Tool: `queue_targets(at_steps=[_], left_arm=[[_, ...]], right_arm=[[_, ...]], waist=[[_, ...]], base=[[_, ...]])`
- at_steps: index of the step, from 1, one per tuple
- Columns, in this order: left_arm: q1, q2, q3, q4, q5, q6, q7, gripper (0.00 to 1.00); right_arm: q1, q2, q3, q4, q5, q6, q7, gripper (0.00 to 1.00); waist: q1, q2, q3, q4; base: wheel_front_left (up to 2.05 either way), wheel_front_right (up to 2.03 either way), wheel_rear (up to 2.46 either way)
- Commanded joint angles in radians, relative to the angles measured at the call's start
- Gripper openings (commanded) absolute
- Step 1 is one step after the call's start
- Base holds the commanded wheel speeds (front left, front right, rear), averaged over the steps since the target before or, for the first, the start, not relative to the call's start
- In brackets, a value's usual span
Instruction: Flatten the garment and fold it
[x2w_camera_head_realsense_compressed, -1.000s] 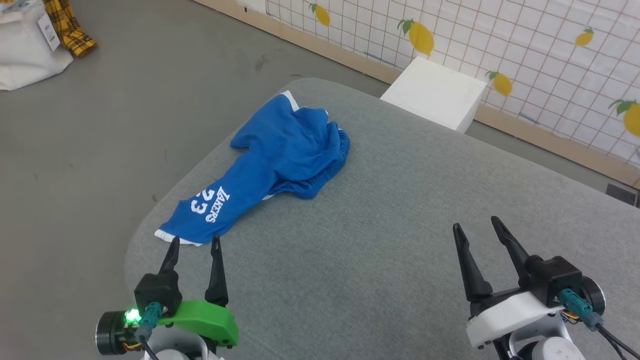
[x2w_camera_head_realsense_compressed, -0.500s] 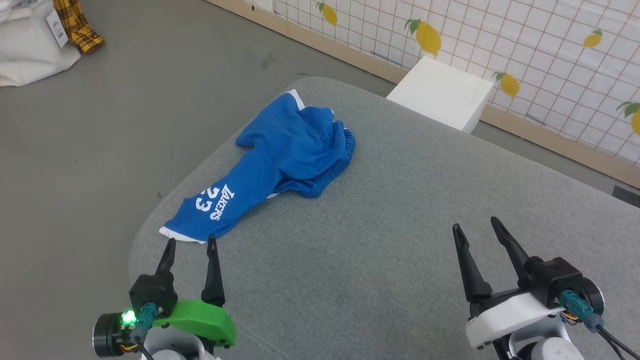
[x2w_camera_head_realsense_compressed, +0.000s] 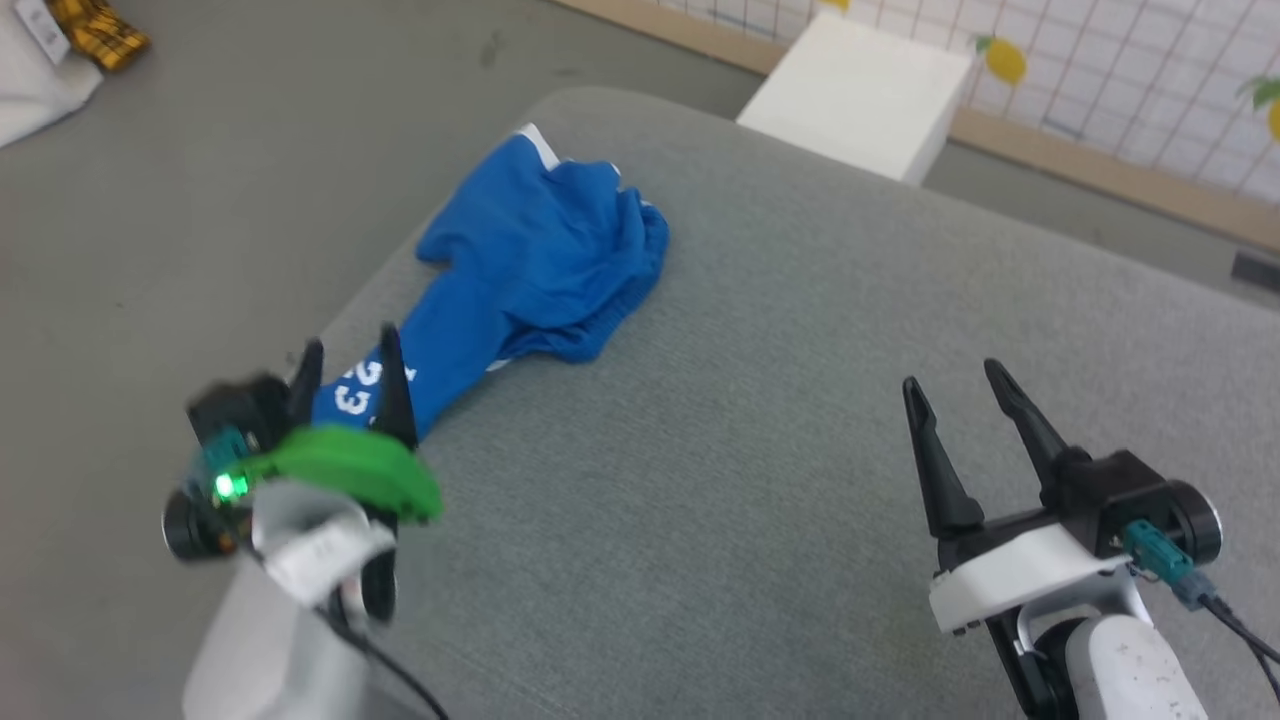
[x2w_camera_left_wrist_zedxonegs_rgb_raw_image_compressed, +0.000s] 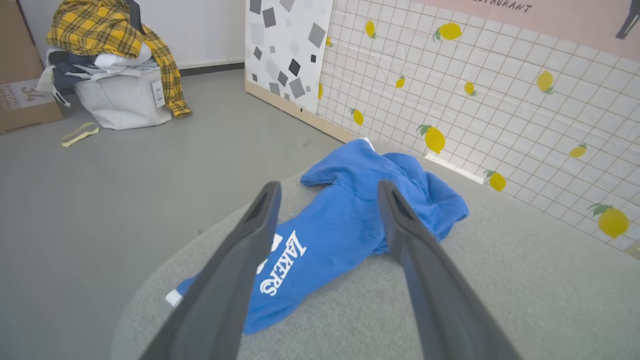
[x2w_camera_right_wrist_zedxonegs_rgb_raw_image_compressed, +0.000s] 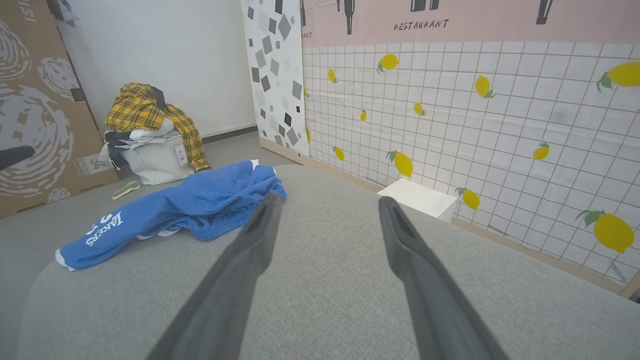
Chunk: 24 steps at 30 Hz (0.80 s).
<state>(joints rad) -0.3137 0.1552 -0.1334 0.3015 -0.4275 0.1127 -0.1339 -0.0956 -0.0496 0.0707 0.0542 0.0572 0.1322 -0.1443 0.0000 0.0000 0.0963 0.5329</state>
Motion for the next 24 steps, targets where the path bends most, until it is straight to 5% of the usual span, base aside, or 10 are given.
queue_targets(at_steps=[1, 16, 24], left_arm=[[-0.058, 0.007, 0.012, 0.018, -0.021, -0.015, 0.019, 1.0], [-0.528, 0.181, 0.125, 0.268, -0.21, -0.056, 0.473, 1.0], [-0.541, 0.24, 0.152, 0.346, -0.272, 0.037, 0.752, 1.0]], right_arm=[[-0.02, -0.001, 0.005, -0.014, -0.011, -0.002, 0.008, 1.0], [-0.143, -0.001, 0.022, -0.079, -0.049, -0.002, 0.018, 1.0], [-0.169, -0.001, 0.017, -0.066, -0.04, -0.002, -0.009, 1.0]], waist=[[0.0, 0.0, 0.12, -0.093], [0.0, 0.0, 0.432, -0.299], [0.0, 0.0, 0.5, -0.357]], base=[[0.0, 0.0, 0.0], [0.0, 0.0, 0.0], [0.0, 0.0, 0.0]])
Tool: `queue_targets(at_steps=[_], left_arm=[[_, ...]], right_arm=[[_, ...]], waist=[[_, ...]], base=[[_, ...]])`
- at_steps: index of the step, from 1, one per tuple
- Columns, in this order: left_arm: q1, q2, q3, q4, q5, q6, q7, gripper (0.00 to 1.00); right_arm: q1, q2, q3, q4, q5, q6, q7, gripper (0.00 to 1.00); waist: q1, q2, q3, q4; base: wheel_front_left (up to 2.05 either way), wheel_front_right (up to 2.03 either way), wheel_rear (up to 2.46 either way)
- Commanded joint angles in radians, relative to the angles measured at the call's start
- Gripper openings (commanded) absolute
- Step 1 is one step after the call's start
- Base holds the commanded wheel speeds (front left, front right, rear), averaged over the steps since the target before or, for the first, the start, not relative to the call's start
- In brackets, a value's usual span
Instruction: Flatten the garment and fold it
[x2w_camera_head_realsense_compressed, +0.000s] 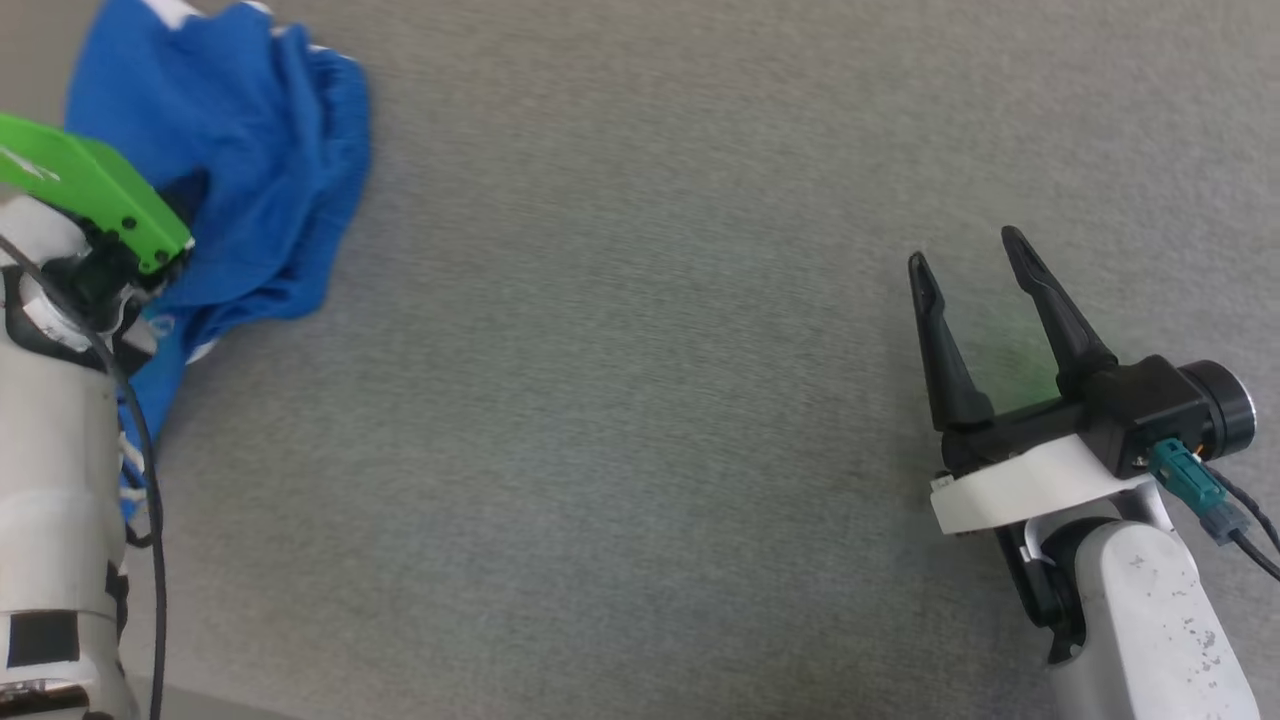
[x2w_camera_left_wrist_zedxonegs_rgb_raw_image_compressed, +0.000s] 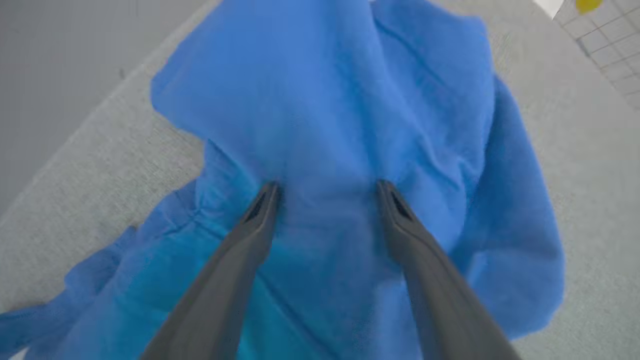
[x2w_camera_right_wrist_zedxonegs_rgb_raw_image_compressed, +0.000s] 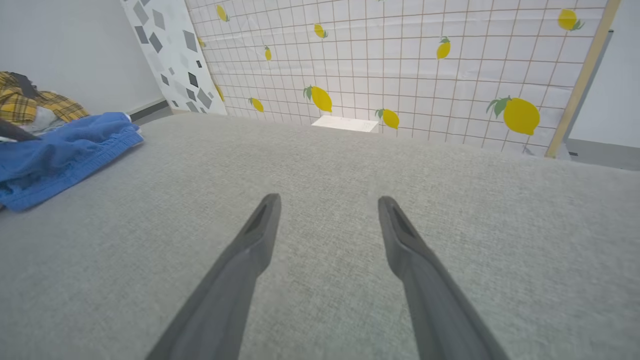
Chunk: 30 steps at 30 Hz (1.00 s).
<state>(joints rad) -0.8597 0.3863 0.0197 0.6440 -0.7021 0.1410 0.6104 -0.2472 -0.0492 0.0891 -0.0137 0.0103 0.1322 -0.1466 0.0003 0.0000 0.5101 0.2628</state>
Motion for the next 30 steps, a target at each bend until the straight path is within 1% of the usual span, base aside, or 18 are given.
queue_targets(at_steps=[1, 2, 4, 9, 10, 11, 12, 15, 18, 19, 20, 21, 23, 24, 27, 30], left_arm=[[0.015, 0.014, -0.005, 0.011, 0.005, 0.027, 0.039, 1.0], [0.028, 0.019, -0.008, 0.017, 0.005, 0.048, 0.075, 1.0], [0.055, 0.024, -0.015, 0.015, 0.005, 0.073, 0.13, 1.0], [0.137, 0.034, -0.024, -0.026, -0.005, 0.116, 0.23, 1.0], [0.155, 0.04, -0.029, -0.038, -0.005, 0.119, 0.254, 0.64], [0.168, 0.048, -0.033, -0.062, -0.006, 0.107, 0.259, 0.32], [0.176, 0.054, -0.029, -0.086, -0.005, 0.099, 0.242, 0.0], [0.194, 0.082, -0.013, -0.149, 0.033, 0.09, 0.117, 0.0], [0.192, 0.116, 0.004, -0.204, 0.098, 0.078, -0.084, 0.0], [0.184, 0.119, 0.016, -0.223, 0.115, 0.072, -0.169, 0.0], [0.178, 0.117, 0.018, -0.235, 0.123, 0.057, -0.227, 0.0], [0.167, 0.118, 0.019, -0.251, 0.142, 0.041, -0.308, 0.0], [0.147, 0.124, 0.007, -0.257, 0.172, 0.006, -0.419, 0.0], [0.135, 0.125, 0.001, -0.262, 0.19, -0.003, -0.473, 0.0], [0.082, 0.104, -0.018, -0.277, 0.221, -0.03, -0.616, 0.0], [0.038, 0.07, -0.059, -0.283, 0.243, -0.057, -0.691, 0.0]], right_arm=[[-0.019, -0.001, -0.003, 0.005, 0.007, -0.002, -0.01, 1.0], [-0.02, -0.001, -0.003, 0.01, 0.008, -0.002, -0.013, 1.0], [-0.021, -0.001, -0.003, 0.019, 0.012, -0.002, -0.018, 1.0], [-0.02, -0.001, 0.001, 0.043, 0.027, -0.002, -0.035, 1.0], [-0.017, -0.001, 0.002, 0.051, 0.031, -0.002, -0.039, 1.0], [-0.014, -0.001, 0.003, 0.058, 0.036, -0.002, -0.043, 1.0], [-0.011, -0.001, 0.004, 0.064, 0.04, -0.002, -0.044, 1.0], [-0.004, -0.001, 0.009, 0.083, 0.052, -0.002, -0.053, 1.0], [0.005, -0.001, 0.009, 0.101, 0.067, -0.002, -0.062, 1.0], [0.009, -0.001, 0.008, 0.108, 0.071, -0.002, -0.065, 1.0], [0.013, -0.001, 0.007, 0.114, 0.076, -0.002, -0.067, 1.0], [0.02, -0.001, 0.003, 0.122, 0.083, -0.002, -0.07, 1.0], [0.034, -0.001, -0.003, 0.131, 0.092, -0.002, -0.074, 1.0], [0.04, -0.001, -0.005, 0.136, 0.095, -0.002, -0.076, 1.0], [0.062, -0.001, -0.016, 0.145, 0.104, -0.002, -0.079, 1.0], [0.081, -0.001, -0.021, 0.149, 0.11, -0.002, -0.079, 1.0]], waist=[[-0.0003, 0.0, 0.087, -0.089], [-0.0003, 0.0, 0.086, -0.091], [-0.0003, 0.0, 0.08, -0.095], [-0.0003, 0.0, 0.035, -0.096], [-0.0003, 0.0, 0.019, -0.095], [-0.0003, 0.0, 0.002, -0.093], [-0.0003, 0.0, -0.013, -0.091], [-0.0003, 0.0, -0.067, -0.086], [-0.0003, 0.0, -0.131, -0.084], [-0.0003, 0.0, -0.154, -0.085], [-0.0003, 0.0, -0.176, -0.085], [-0.0003, 0.0, -0.202, -0.085], [-0.0003, 0.0, -0.246, -0.089], [-0.0003, 0.0, -0.267, -0.091], [-0.0003, 0.0, -0.323, -0.102], [-0.0003, 0.0, -0.363, -0.12]], base=[[0.0, 0.0, 0.0], [0.0, 0.0, 0.0], [0.0, 0.0, 0.0], [0.0, 0.0, 0.0], [0.0, 0.0, 0.0], [0.0, 0.0, 0.0], [0.0, 0.0, 0.0], [0.0, 0.0, 0.0], [0.0, 0.0, 0.0], [0.0, 0.0, 0.0], [0.0, 0.0, 0.0], [0.0, 0.0, 0.0], [0.0, 0.0, 0.0], [0.0, 0.0, 0.0], [0.0, 0.0, 0.0], [0.0, 0.0, 0.0]])
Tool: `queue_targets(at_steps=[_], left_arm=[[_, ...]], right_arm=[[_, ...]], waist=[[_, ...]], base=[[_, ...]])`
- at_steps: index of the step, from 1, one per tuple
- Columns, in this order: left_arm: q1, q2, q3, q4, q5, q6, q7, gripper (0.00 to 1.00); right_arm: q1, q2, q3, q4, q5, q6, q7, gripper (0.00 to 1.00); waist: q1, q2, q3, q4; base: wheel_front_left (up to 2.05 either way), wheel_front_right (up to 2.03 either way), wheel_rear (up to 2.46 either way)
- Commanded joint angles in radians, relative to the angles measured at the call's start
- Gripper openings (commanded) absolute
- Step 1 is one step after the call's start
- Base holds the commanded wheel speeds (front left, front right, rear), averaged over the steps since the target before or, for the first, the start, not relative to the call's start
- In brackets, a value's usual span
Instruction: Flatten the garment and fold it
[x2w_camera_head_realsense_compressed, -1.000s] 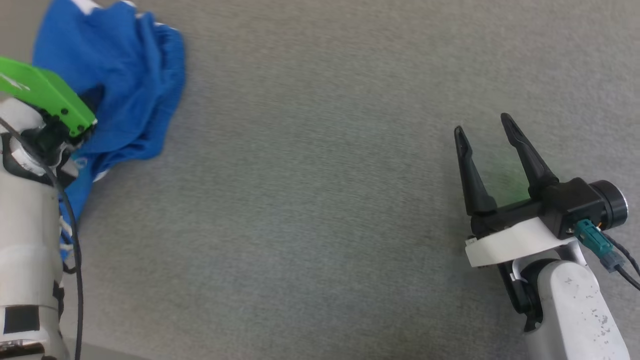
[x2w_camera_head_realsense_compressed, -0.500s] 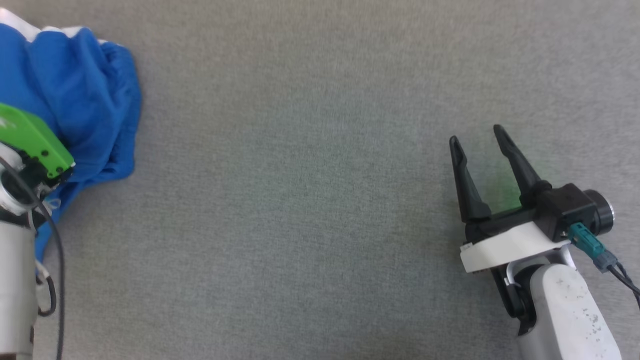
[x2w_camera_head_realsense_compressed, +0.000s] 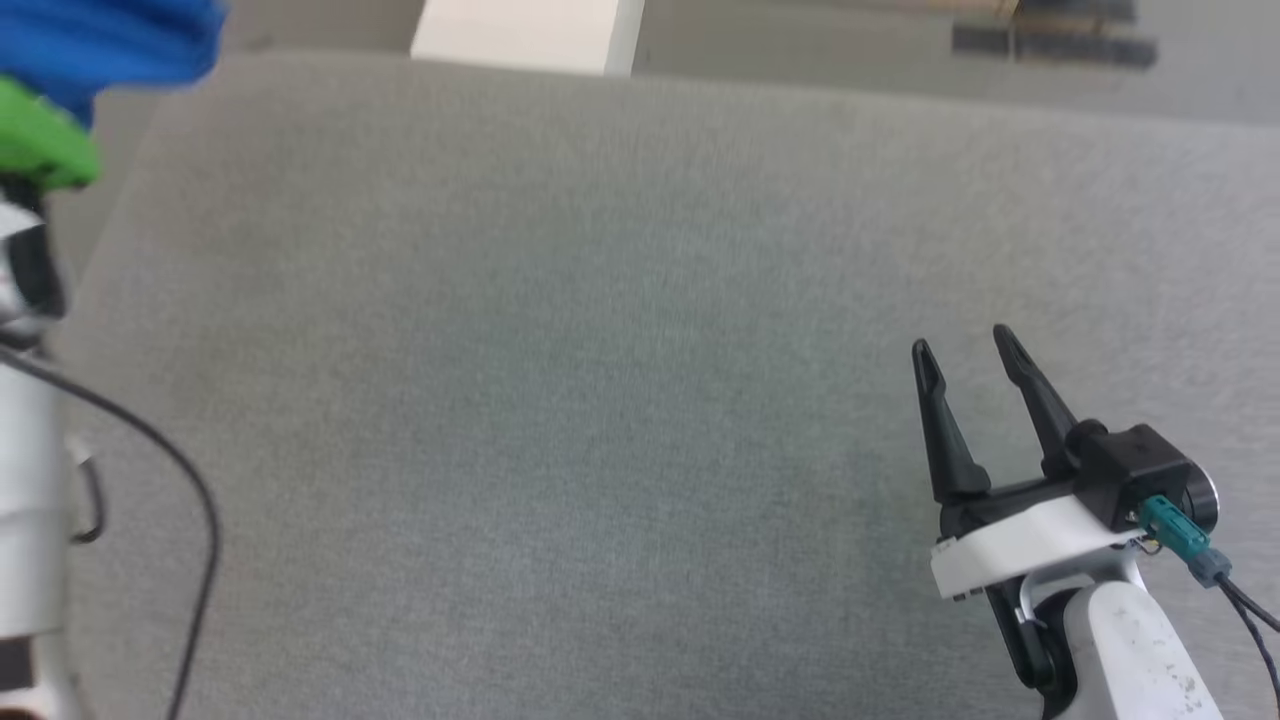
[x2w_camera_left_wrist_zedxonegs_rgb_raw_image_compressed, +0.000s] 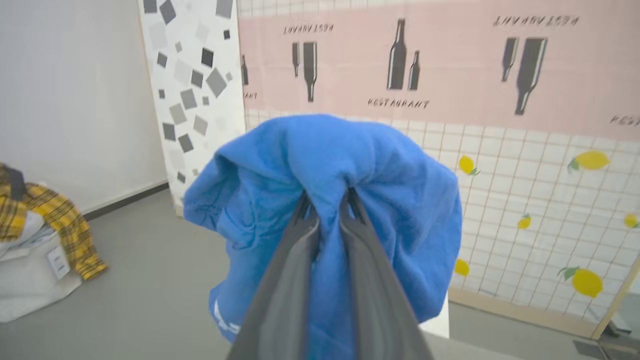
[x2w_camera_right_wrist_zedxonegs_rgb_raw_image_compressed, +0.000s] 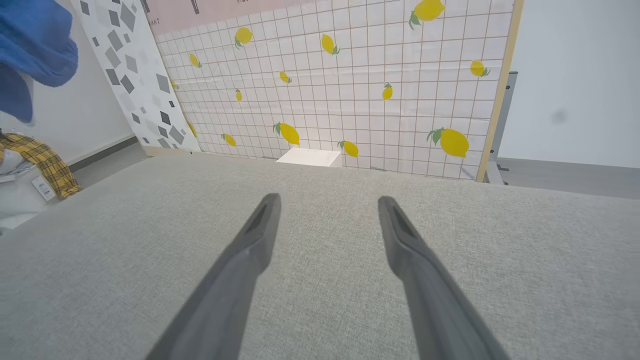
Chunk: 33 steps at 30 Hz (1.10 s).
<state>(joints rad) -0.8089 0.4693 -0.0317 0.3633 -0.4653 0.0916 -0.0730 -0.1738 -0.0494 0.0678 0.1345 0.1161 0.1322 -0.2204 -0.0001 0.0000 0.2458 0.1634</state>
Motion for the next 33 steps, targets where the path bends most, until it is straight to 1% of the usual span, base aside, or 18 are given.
queue_targets(at_steps=[1, 4, 5, 8, 11, 17, 19, 22, 25, 30, 33], left_arm=[[-0.028, -0.026, -0.029, -0.002, 0.015, -0.019, -0.025, 0.0], [-0.065, -0.074, -0.085, -0.005, 0.029, -0.049, -0.058, 0.0], [-0.077, -0.099, -0.108, -0.005, 0.03, -0.06, -0.064, 0.0], [-0.098, -0.154, -0.18, 0.002, 0.047, -0.094, -0.07, 0.0], [-0.097, -0.219, -0.251, 0.021, 0.045, -0.13, -0.057, 0.0], [-0.039, -0.326, -0.361, 0.076, 0.028, -0.169, -0.025, 0.0], [-0.005, -0.347, -0.397, 0.106, 0.021, -0.178, 0.0, 0.0], [0.057, -0.369, -0.446, 0.167, -0.006, -0.189, 0.078, 0.0], [0.118, -0.383, -0.504, 0.236, -0.039, -0.199, 0.204, 0.0], [0.193, -0.394, -0.606, 0.34, -0.077, -0.211, 0.47, 0.0], [0.215, -0.396, -0.631, 0.358, -0.103, -0.214, 0.559, 0.0]], right_arm=[[0.014, -0.001, -0.001, 0.001, 0.005, -0.002, -0.004, 1.0], [0.025, -0.001, -0.003, -0.002, 0.009, -0.002, 0.001, 1.0], [0.027, -0.001, -0.004, -0.006, 0.01, -0.002, 0.003, 1.0], [0.03, -0.001, -0.002, -0.013, 0.012, -0.002, 0.01, 1.0], [0.03, -0.001, 0.003, -0.021, 0.013, -0.002, 0.016, 1.0], [0.037, -0.001, 0.004, -0.028, 0.018, -0.002, 0.024, 1.0], [0.038, -0.001, 0.005, -0.029, 0.022, -0.002, 0.024, 1.0], [0.039, -0.001, 0.008, -0.027, 0.03, -0.002, 0.022, 1.0], [0.043, -0.001, 0.007, -0.022, 0.037, -0.002, 0.019, 1.0], [0.051, -0.001, 0.01, -0.019, 0.038, -0.002, 0.016, 1.0], [0.053, -0.001, 0.01, -0.017, 0.037, -0.002, 0.017, 1.0]], waist=[[0.0001, 0.0, -0.11, -0.029], [0.0001, 0.0, -0.134, -0.057], [0.0001, 0.0, -0.138, -0.07], [0.0001, 0.0, -0.147, -0.111], [0.0001, 0.0, -0.149, -0.167], [0.0001, 0.0, -0.138, -0.289], [0.0001, 0.0, -0.132, -0.329], [0.0001, 0.0, -0.127, -0.384], [0.0001, 0.0, -0.123, -0.424], [0.0001, 0.0, -0.117, -0.45], [0.0001, 0.0, -0.116, -0.449]], base=[[0.0, 0.0, 0.0], [0.0, 0.0, 0.0], [0.0, 0.0, 0.0], [0.0, 0.0, 0.0], [0.0, 0.0, 0.0], [0.0, 0.0, 0.0], [0.0, 0.0, 0.0], [0.0, 0.0, 0.0], [0.0, 0.0, 0.0], [0.0, 0.0, 0.0], [0.0, 0.0, 0.0]])
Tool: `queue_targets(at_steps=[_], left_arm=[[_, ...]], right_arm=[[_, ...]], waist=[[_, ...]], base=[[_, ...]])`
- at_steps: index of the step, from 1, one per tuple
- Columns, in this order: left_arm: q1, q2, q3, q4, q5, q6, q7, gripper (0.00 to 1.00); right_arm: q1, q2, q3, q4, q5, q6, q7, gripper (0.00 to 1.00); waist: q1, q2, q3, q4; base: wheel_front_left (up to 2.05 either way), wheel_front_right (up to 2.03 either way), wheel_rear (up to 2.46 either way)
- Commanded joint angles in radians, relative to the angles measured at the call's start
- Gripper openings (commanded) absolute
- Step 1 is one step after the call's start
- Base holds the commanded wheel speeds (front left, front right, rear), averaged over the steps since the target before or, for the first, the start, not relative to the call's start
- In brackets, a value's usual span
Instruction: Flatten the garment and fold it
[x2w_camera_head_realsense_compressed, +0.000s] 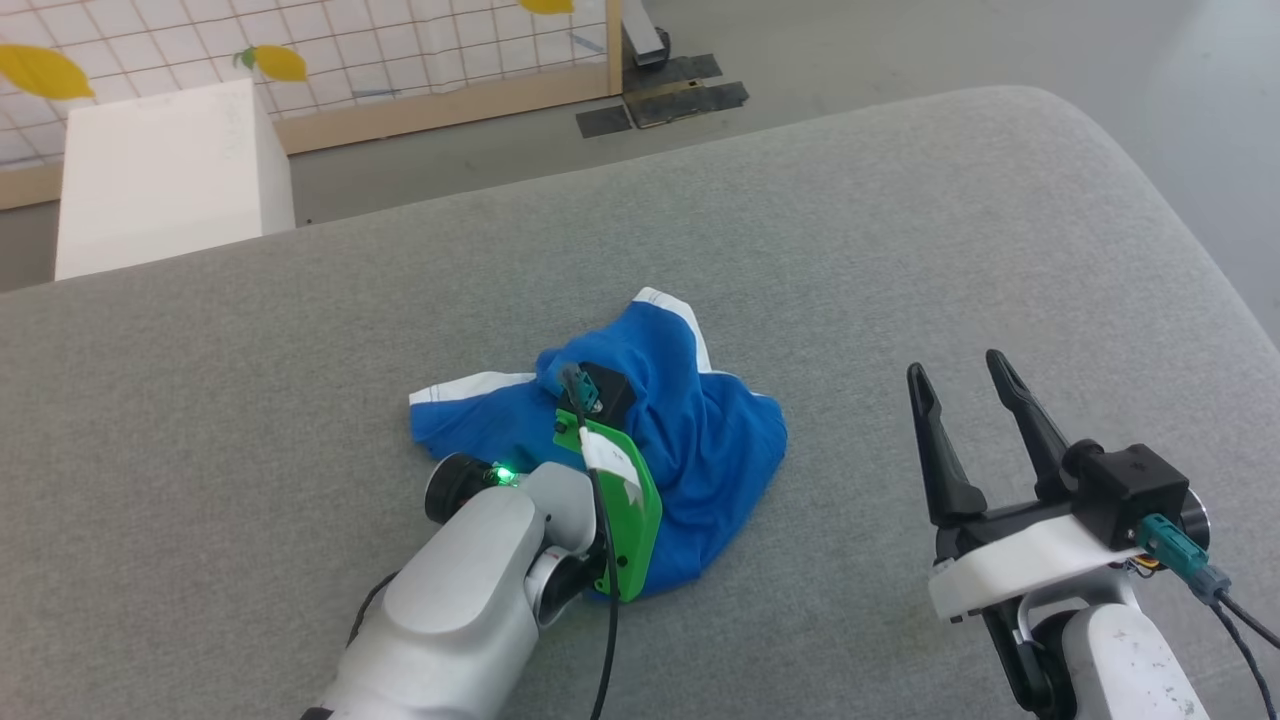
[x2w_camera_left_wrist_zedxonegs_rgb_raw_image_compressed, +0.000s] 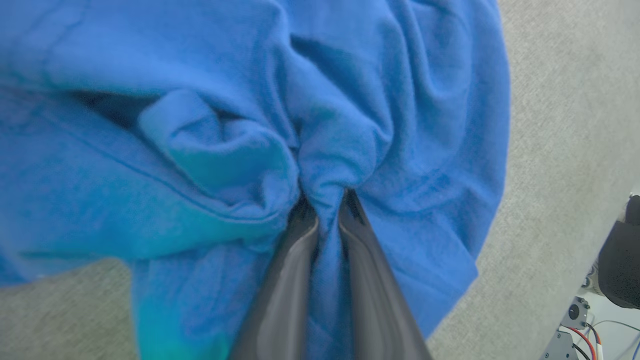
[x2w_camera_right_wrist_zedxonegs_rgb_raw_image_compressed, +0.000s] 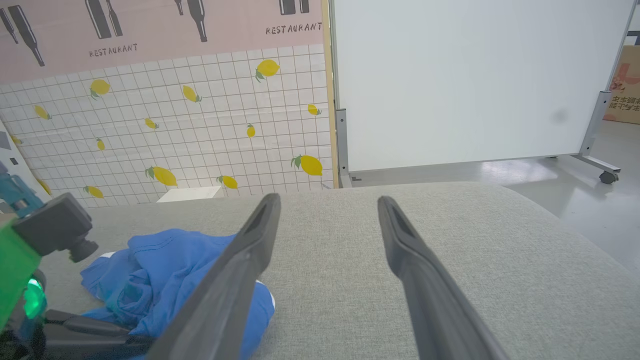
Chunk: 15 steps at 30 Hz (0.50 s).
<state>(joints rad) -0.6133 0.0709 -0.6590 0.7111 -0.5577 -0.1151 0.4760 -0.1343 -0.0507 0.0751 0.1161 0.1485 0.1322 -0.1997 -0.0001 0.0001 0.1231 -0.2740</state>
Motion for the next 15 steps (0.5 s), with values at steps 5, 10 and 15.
queue_targets(at_steps=[5, 10, 15], left_arm=[[0.021, 0.009, 0.012, -0.04, -0.01, 0.013, -0.067, 1.0], [0.031, 0.027, 0.092, -0.144, -0.004, 0.051, -0.317, 1.0], [0.084, 0.074, 0.189, -0.255, 0.013, 0.096, -0.606, 1.0]], right_arm=[[0.016, 0.001, 0.004, 0.0, 0.001, -0.002, -0.001, 1.0], [0.024, 0.001, 0.001, -0.001, -0.006, -0.002, 0.002, 1.0], [0.031, 0.001, 0.004, -0.013, -0.016, -0.002, 0.012, 1.0]], waist=[[0.0001, -0.0001, 0.0, 0.023], [0.0001, -0.0001, -0.024, 0.074], [0.0001, -0.0001, -0.049, 0.124]], base=[[0.0, 0.0, 0.0], [0.0, 0.0, 0.0], [0.0, 0.0, 0.0]])
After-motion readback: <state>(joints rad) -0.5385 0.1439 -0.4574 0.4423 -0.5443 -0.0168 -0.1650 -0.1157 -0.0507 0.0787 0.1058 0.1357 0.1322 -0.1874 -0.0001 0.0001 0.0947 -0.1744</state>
